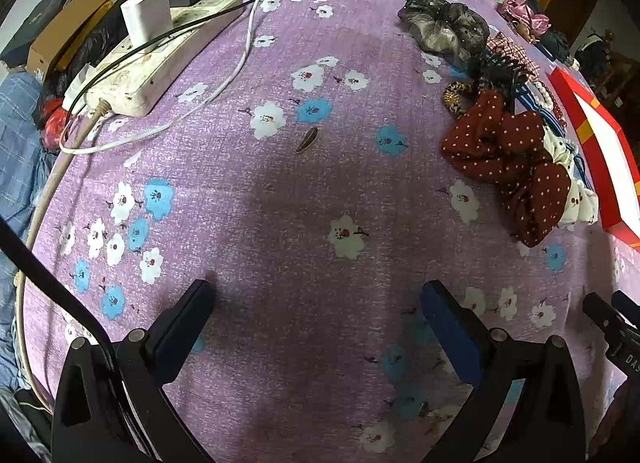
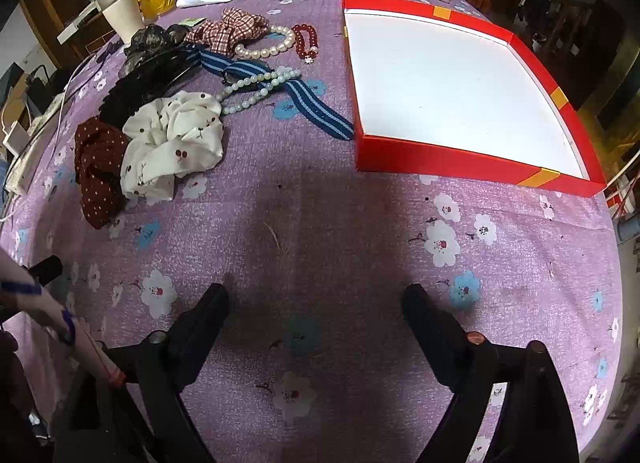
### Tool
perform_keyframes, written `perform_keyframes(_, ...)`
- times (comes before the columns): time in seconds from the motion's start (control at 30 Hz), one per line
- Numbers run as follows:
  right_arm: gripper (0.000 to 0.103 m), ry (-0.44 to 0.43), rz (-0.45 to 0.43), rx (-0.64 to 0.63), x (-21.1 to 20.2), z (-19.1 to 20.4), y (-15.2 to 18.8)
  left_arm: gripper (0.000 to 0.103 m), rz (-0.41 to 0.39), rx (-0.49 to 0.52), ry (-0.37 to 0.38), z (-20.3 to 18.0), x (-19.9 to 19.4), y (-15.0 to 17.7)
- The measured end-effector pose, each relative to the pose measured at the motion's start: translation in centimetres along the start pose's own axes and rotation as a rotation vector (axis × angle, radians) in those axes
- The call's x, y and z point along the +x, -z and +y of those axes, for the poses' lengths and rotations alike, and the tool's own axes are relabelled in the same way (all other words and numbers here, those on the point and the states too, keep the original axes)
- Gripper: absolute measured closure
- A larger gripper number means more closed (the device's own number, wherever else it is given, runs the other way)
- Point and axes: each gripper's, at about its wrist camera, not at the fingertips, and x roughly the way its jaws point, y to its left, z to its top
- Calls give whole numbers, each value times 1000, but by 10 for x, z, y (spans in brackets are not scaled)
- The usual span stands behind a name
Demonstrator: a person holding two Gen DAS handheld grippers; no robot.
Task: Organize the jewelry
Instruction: 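Grasp the red polka-dot scrunchie with the left gripper while the right grasps the white polka-dot scrunchie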
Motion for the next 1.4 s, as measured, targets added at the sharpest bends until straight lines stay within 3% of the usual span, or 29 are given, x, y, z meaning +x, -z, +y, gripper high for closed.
perform_keyframes(0.1,0,8,7,-1,3,2,2,0,-10,8,-2,0,0,2)
perform_keyframes(0.6,0,15,57,2,9,3,-2,1,29,32,16,0,-1,1)
perform_keyframes(0.8,2,13,73,-9,7,1,-2,2,-69,-3,69,10,-27,-15)
perform_keyframes(0.83,9,10,65,-7,4,0,-2,2,-85,-6,73,12,-31,-19)
perform_keyframes(0.9,17,-11,30,-7,-7,0,-4,2,-112,-3,79,12,-38,-28)
perform_keyframes(1.07,17,-109,-82,-21,-35,5,-20,2,-132,26,131,2,-45,-48)
perform_keyframes(1.13,18,-175,-76,-2,-36,7,-32,2,-128,40,181,-7,-45,-56)
perform_keyframes(1.23,26,-298,-47,56,-29,10,-51,2,-123,65,247,-24,-38,-69)
perform_keyframes(1.3,34,-334,-35,80,-23,17,-56,2,-122,89,264,-36,-33,-73)
perform_keyframes(1.4,35,-375,-19,92,-10,28,-68,2,-114,142,298,-53,-23,-79)
